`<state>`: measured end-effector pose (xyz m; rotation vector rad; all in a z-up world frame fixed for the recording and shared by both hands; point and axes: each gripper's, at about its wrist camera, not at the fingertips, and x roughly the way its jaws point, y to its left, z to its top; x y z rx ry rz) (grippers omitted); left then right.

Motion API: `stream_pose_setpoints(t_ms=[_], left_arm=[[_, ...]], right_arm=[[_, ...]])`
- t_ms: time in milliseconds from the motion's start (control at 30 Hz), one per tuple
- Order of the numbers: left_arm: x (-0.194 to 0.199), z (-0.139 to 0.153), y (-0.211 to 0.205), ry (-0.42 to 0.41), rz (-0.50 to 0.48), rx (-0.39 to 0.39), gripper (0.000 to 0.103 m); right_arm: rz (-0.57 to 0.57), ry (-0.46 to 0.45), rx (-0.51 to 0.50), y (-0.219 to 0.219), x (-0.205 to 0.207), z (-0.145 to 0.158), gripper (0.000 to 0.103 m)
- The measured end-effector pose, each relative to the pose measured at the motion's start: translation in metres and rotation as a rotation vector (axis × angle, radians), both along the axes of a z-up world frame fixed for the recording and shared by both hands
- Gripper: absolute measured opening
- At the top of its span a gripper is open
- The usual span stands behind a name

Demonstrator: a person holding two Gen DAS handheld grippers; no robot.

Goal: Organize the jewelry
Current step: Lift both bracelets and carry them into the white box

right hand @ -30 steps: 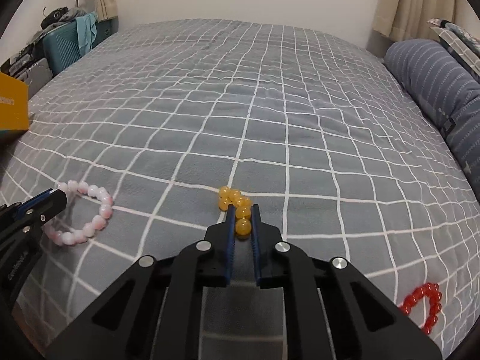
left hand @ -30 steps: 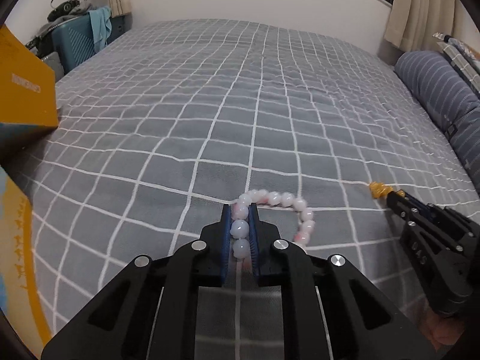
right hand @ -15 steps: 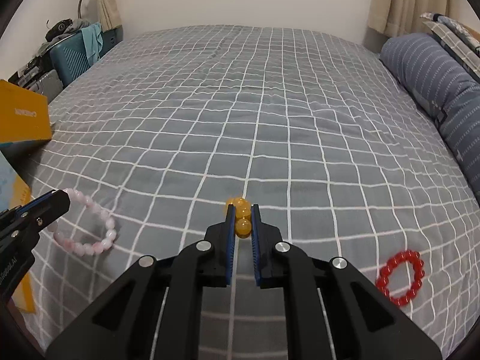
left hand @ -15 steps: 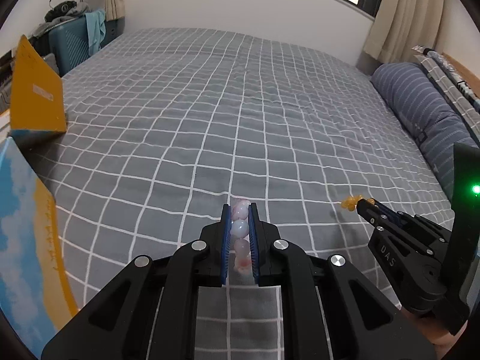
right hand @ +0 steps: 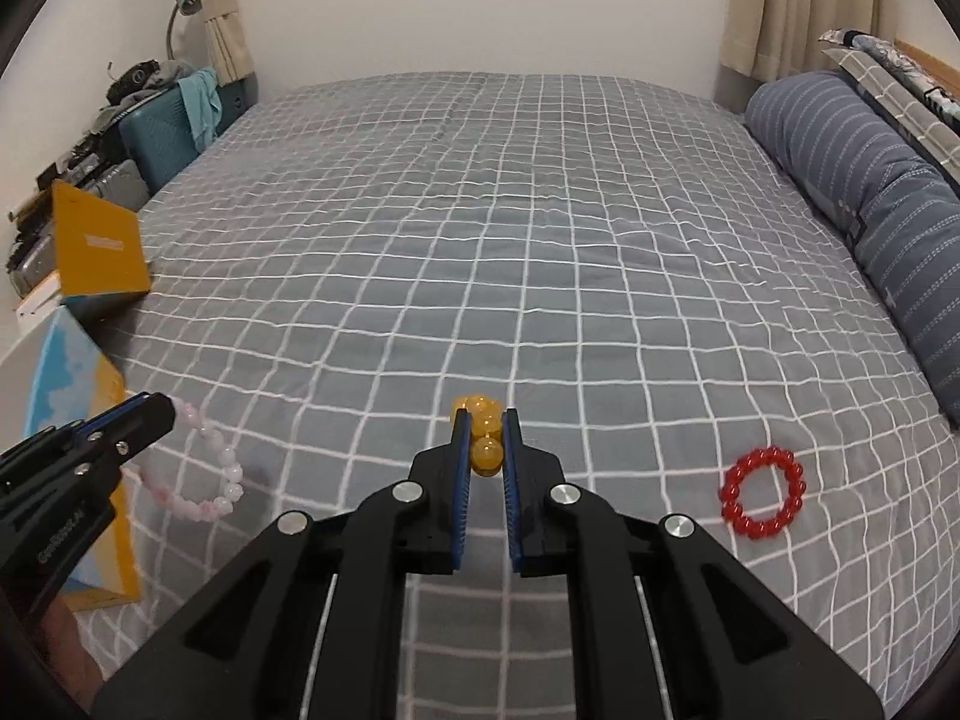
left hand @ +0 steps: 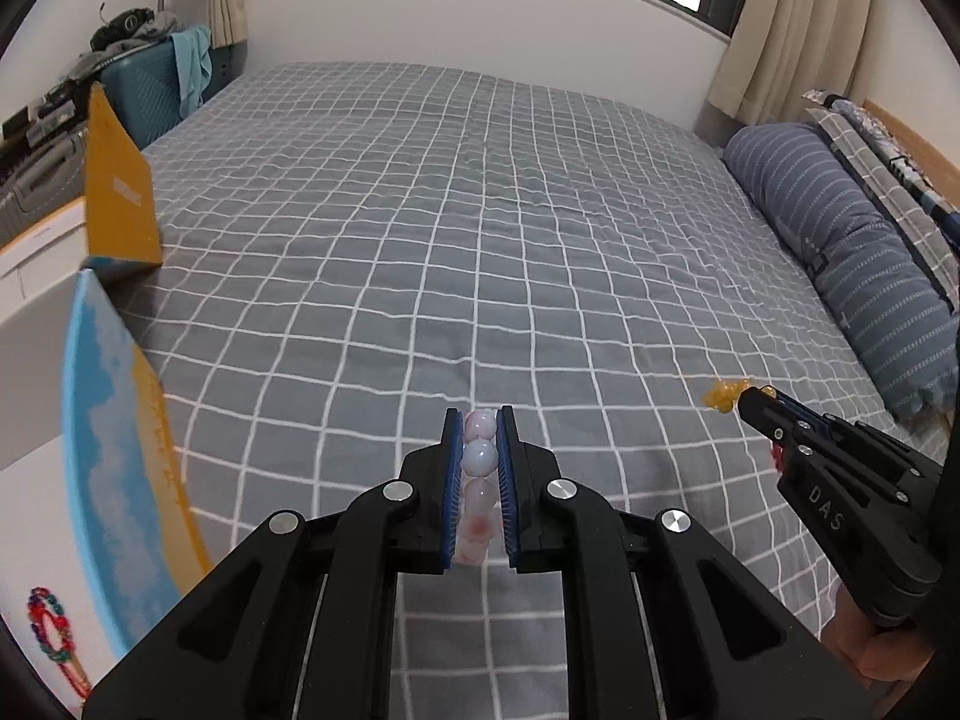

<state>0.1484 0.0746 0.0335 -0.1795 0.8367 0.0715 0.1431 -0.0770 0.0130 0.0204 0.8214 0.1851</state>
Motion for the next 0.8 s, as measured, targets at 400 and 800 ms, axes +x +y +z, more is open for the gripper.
stream_pose_setpoints(t_ms=[400, 800], left_arm=[[-0.051, 0.037, 0.019, -0.013, -0.001, 0.004, 0.011], [-0.101, 0.088, 0.067, -0.051, 0.097, 0.051, 0.011]], right_arm=[[0.050, -0.029, 0.014, 0.025, -0.044, 0.032, 0.009], [0.189, -0.067, 0.039, 0.092, -0.078, 0.082, 0.009]])
